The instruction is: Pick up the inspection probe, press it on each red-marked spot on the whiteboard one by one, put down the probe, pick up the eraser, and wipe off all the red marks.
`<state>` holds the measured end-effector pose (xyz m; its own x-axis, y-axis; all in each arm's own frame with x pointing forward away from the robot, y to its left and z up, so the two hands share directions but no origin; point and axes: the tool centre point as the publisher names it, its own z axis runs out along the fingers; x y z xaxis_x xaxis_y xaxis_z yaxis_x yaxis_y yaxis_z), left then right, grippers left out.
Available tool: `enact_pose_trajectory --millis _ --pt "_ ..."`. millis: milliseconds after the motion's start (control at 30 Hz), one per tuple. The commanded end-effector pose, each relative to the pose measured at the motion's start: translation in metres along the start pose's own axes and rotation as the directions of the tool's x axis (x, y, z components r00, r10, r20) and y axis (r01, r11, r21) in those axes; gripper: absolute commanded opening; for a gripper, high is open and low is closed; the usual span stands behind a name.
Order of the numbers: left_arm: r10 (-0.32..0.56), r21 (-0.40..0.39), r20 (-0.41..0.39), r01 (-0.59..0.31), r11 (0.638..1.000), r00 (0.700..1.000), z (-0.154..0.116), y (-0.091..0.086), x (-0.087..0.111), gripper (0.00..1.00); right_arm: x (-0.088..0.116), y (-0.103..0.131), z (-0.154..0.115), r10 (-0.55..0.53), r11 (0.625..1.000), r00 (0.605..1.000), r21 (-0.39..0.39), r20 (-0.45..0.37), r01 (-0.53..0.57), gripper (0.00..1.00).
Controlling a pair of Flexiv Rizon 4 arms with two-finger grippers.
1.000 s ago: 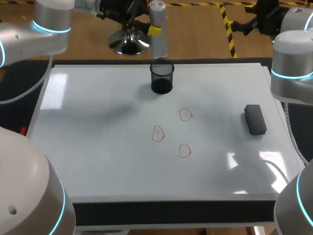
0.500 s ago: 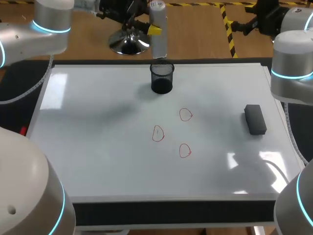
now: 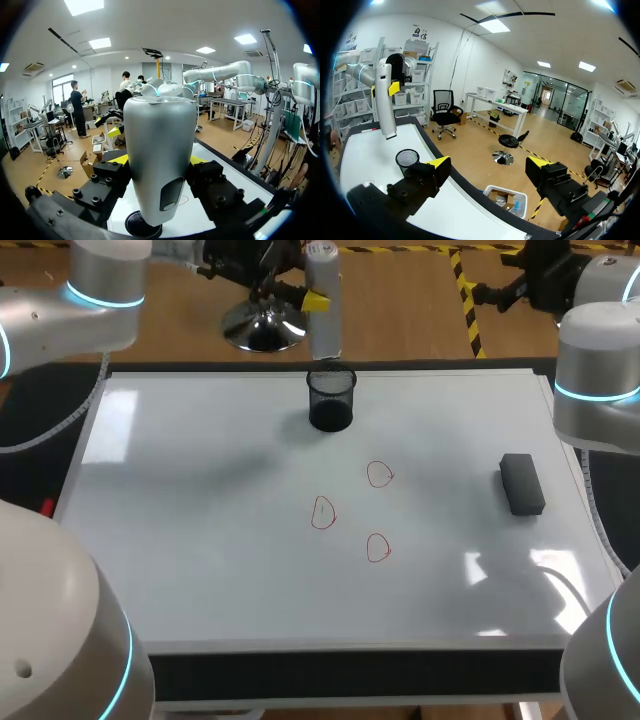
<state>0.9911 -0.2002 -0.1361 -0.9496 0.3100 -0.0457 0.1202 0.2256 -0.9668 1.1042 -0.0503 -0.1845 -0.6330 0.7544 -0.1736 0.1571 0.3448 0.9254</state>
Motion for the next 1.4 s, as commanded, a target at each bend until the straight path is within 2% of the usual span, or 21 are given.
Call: enact_pose_trajectory --millis 33,267,533,867,1100,1400 --pt "0.000 -0.002 0.000 0.000 1.000 1.000 -0.001 -0.002 0.000 0.00 0.000 0.000 0.000 0.000 1.000 1.000 0.000 0.000 0.000 1.00" --pt "0.031 0.018 0.001 -0.031 0.999 1.000 0.005 -0.009 0.015 0.00 0.000 0.000 0.000 0.000 1.000 1.000 0.000 0.000 0.000 1.00" --pt "0.049 0.029 0.013 -0.049 0.998 0.999 0.005 -0.016 0.042 0.00 0.000 0.000 0.000 0.000 1.000 1.000 0.000 0.000 0.000 1.00" --pt "0.040 0.037 0.041 -0.042 0.998 0.998 0.011 -0.013 0.077 0.00 0.000 0.000 0.000 0.000 1.000 1.000 0.000 0.000 0.000 1.00" --pt "0.027 0.009 0.052 -0.027 1.000 0.998 0.013 -0.009 0.101 0.00 0.000 0.000 0.000 0.000 1.000 1.000 0.000 0.000 0.000 1.00" --pt "0.011 0.000 0.054 -0.011 1.000 0.998 0.015 -0.003 0.124 0.00 0.000 0.000 0.000 0.000 1.000 1.000 0.000 0.000 0.000 1.00"
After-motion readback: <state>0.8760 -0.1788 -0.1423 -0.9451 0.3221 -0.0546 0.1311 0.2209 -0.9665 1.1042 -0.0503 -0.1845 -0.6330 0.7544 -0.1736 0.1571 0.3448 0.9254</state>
